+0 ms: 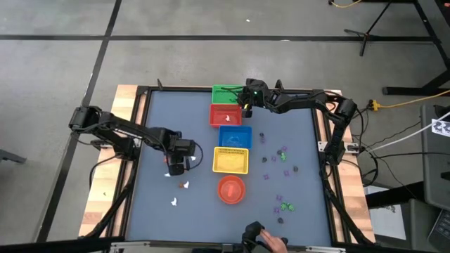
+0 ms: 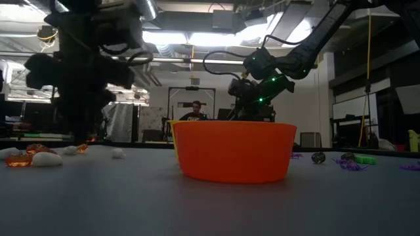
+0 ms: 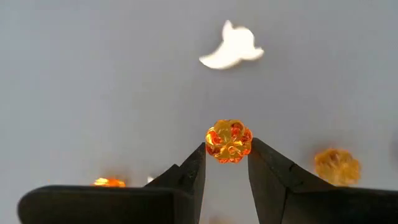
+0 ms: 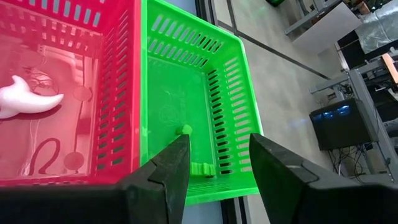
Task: Sort Halloween decoration
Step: Put the orange pumpkin toy into the yellow bin
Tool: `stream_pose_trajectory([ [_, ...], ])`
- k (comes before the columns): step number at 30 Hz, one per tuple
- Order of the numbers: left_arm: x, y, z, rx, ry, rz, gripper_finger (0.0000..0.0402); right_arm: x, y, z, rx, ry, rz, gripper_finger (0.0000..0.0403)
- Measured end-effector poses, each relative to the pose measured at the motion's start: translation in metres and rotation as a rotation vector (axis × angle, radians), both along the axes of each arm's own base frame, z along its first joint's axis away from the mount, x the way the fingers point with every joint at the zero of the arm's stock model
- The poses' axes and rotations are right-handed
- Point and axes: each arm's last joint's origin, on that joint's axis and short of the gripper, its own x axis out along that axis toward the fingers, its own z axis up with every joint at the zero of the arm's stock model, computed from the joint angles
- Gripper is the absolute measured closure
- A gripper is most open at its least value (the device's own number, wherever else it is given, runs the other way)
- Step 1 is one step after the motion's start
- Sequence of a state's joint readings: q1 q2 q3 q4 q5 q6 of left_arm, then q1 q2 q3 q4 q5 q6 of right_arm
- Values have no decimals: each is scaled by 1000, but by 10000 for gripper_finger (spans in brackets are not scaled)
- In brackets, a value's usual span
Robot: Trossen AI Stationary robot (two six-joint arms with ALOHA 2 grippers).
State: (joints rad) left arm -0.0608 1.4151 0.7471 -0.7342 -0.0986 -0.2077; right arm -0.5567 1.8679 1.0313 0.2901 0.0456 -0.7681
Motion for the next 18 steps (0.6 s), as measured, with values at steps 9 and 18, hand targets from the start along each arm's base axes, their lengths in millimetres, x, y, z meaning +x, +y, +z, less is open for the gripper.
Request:
stream_pose_trajectory([
  [9, 24, -1, 12, 13, -238, 0, 319, -7, 2, 32, -77, -51, -67, 237],
  [18, 53, -2, 31, 16, -591, -47, 319, -20, 11, 75, -100, -157, -78, 237],
])
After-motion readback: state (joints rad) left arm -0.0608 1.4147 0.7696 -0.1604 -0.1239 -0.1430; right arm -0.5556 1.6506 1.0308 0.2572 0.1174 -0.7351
